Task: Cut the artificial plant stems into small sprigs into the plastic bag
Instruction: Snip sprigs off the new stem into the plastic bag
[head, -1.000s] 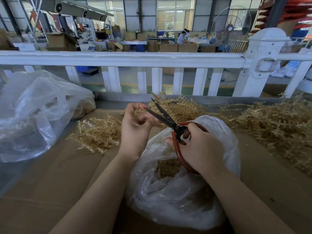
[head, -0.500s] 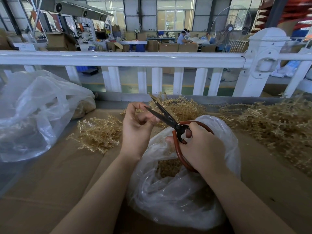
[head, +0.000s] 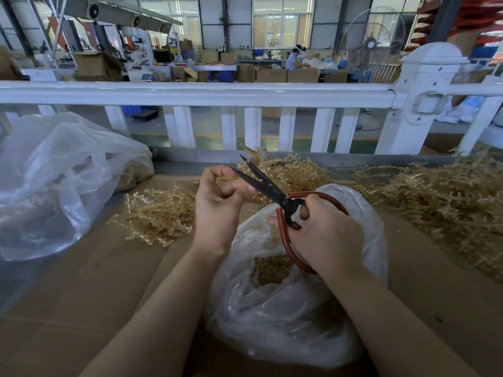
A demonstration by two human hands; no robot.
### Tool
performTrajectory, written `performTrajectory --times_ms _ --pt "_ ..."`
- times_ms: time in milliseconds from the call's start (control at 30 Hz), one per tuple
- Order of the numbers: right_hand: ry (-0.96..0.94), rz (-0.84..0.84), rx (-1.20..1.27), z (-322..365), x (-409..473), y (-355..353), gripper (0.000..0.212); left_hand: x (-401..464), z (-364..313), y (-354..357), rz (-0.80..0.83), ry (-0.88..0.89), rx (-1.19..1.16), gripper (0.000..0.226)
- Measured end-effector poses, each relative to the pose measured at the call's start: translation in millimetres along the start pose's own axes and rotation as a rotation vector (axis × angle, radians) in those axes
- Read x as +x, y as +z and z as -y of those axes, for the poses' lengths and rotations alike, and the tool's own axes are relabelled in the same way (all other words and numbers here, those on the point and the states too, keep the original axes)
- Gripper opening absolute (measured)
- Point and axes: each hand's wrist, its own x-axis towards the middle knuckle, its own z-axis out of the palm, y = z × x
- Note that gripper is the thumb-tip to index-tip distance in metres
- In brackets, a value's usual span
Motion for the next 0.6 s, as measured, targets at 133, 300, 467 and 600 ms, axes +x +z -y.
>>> performTrajectory --times_ms 133,300,467,600 --pt "0.001 0.023 0.027 -1.4 -1.3 1.4 0.056 -0.2 0.2 0.5 0.010 -0.005 -0.006 0.033" --pt "0.012 0.057 0.064 -5.1 -1.3 4.3 0.059 -1.2 -0.4 1.2 0.017 -0.010 -0.001 0.033" --pt "0.004 0.048 0.083 -4.8 -0.8 3.4 0.063 -0.4 -0.2 0.9 0.020 -0.021 -0.009 0.032" --pt "0.009 0.062 0.077 -4.8 0.0 3.0 0.065 -0.4 0.4 0.3 0.011 -0.028 -0.010 0.032"
